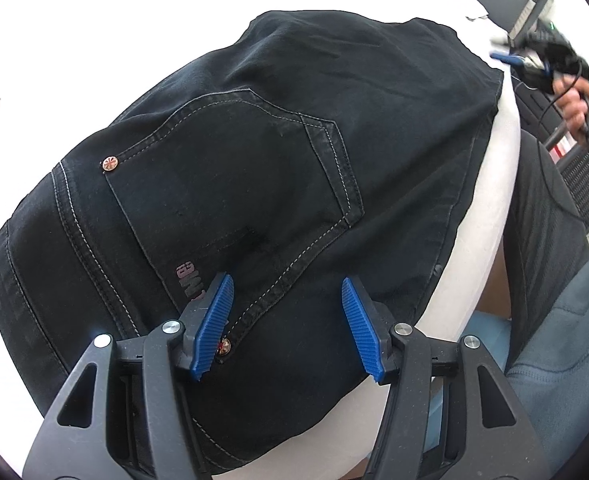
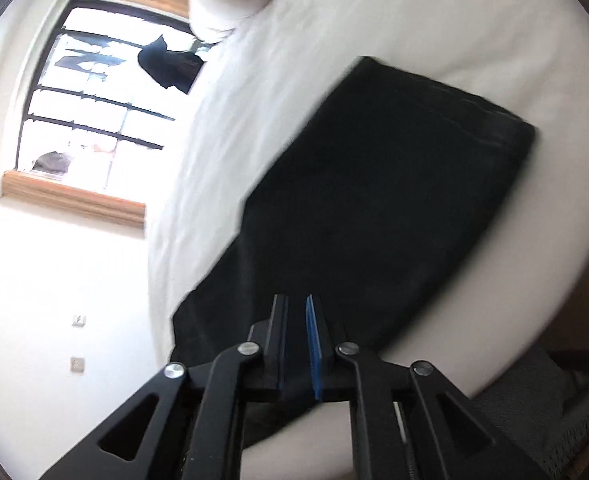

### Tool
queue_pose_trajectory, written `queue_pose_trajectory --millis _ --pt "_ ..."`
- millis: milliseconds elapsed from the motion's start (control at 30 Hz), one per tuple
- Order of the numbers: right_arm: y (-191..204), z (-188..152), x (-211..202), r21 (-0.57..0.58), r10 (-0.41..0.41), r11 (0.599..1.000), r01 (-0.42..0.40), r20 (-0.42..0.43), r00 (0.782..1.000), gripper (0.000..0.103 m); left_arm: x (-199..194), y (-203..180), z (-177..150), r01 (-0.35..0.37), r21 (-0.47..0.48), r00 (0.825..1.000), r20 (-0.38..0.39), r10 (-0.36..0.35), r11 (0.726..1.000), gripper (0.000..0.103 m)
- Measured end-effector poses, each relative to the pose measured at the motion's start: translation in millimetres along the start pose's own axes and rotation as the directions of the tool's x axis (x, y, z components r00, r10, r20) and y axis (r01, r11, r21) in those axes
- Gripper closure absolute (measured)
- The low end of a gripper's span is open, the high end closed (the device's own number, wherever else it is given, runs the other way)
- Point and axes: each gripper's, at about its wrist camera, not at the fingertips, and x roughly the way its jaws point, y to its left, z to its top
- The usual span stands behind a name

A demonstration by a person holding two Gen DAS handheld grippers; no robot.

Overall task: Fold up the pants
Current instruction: 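Release the jeans with the right tool and smooth the fold edge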

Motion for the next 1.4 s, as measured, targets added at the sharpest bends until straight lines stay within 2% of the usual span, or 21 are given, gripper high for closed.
queue_pose_trajectory --millis 33,67,133,167,200,233,267,367,433,500,600,633,700,767,833,933,1100,1133,1233,1300,1400 --pt "10 4 15 -0.042 0.032 0.999 -0.033 -0.025 0.999 0.053 0 -1 1 -0.008 -0.008 1.000 0.000 0.008 1.000 0.048" --pt "14 9 31 -0.074 0.055 0.996 -0.059 -0.051 0.997 0.043 0 -3 1 -0.014 -0.018 1.000 0.001 0.014 1.000 0.048" --pt "-2 24 60 -0.066 0.019 0.998 -0.024 -0.082 0.996 0.043 -1 -4 2 -0.021 -0.038 1.000 0.006 0.021 0.999 0.048" --pt "-21 34 70 -0.025 -0.021 1.000 0.019 -0.090 0.996 0.044 -2 -4 2 -0.023 -0.047 1.000 0.008 0.023 0.999 0.048" --pt "-42 47 72 0.029 -0.017 0.999 0.019 -0.073 0.997 0.055 -4 -5 3 -0.026 -0.054 1.000 0.012 0.026 0.998 0.048" --pt "-62 61 69 0.086 -0.015 0.996 0.018 -0.039 0.999 0.082 -8 -6 4 -0.034 -0.061 0.999 0.013 0.035 0.998 0.048" --pt "-79 73 59 0.141 -0.037 0.989 0.035 0.014 0.999 0.096 -12 -7 5 -0.047 -0.064 0.999 0.011 0.048 0.997 0.047" --pt "-116 107 21 0.249 -0.099 0.967 0.051 0.183 0.978 0.096 -33 -14 13 -0.072 -0.075 0.996 0.038 0.075 0.995 0.047" --pt "-121 123 8 0.254 -0.182 0.959 0.127 0.205 0.962 0.096 -53 -17 27 -0.067 -0.103 0.992 0.100 0.078 0.992 0.047" --pt "-98 115 10 0.210 -0.175 0.968 0.135 0.187 0.967 0.089 -70 -21 45 -0.032 -0.125 0.984 0.172 0.054 0.992 0.047" --pt "-50 86 31 0.067 0.007 0.998 -0.009 0.039 0.999 0.080 -69 -37 74 0.061 -0.099 0.972 0.234 -0.037 0.993 0.047" --pt "-38 71 46 0.053 0.054 0.997 -0.052 -0.036 0.998 0.071 -61 -46 84 0.077 -0.076 0.971 0.234 -0.058 0.994 0.047" --pt "-19 43 82 0.007 0.070 0.998 -0.069 -0.170 0.983 0.068 -41 -60 103 0.085 -0.039 0.972 0.223 -0.074 0.996 0.047" --pt "-20 36 108 0.006 0.062 0.998 -0.062 -0.200 0.978 0.068 -19 -66 121 0.106 -0.044 0.972 0.215 -0.094 0.993 0.047" --pt "-35 55 120 0.070 0.091 0.994 -0.083 -0.137 0.986 0.079 -2 -63 140 0.132 -0.080 0.972 0.206 -0.114 0.988 0.047" --pt "-62 97 122 0.138 0.011 0.990 -0.009 -0.018 1.000 0.103 19 -59 168 0.152 -0.097 0.971 0.198 -0.130 0.984 0.047" --pt "-67 122 90 0.120 -0.126 0.986 0.116 0.079 0.989 0.103 55 -49 190 0.105 -0.146 0.982 0.171 -0.079 0.984 0.047" --pt "-56 115 78 0.098 -0.108 0.990 0.099 0.084 0.991 0.094 60 -43 188 0.110 -0.163 0.982 0.168 -0.082 0.981 0.047" --pt "-14 82 75 0.024 0.107 0.994 -0.107 -0.007 0.994 0.089 74 -34 178 0.124 -0.197 0.982 0.167 -0.091 0.973 0.047" --pt "29 49 108 -0.041 0.156 0.986 -0.164 -0.157 0.975 0.073 81 -27 176 0.139 -0.214 0.978 0.184 -0.100 0.967 0.047" --pt "66 11 168 -0.118 0.134 0.976 -0.182 -0.332 0.934 0.072 76 -30 174 0.116 -0.196 0.979 0.187 -0.079 0.974 0.047"
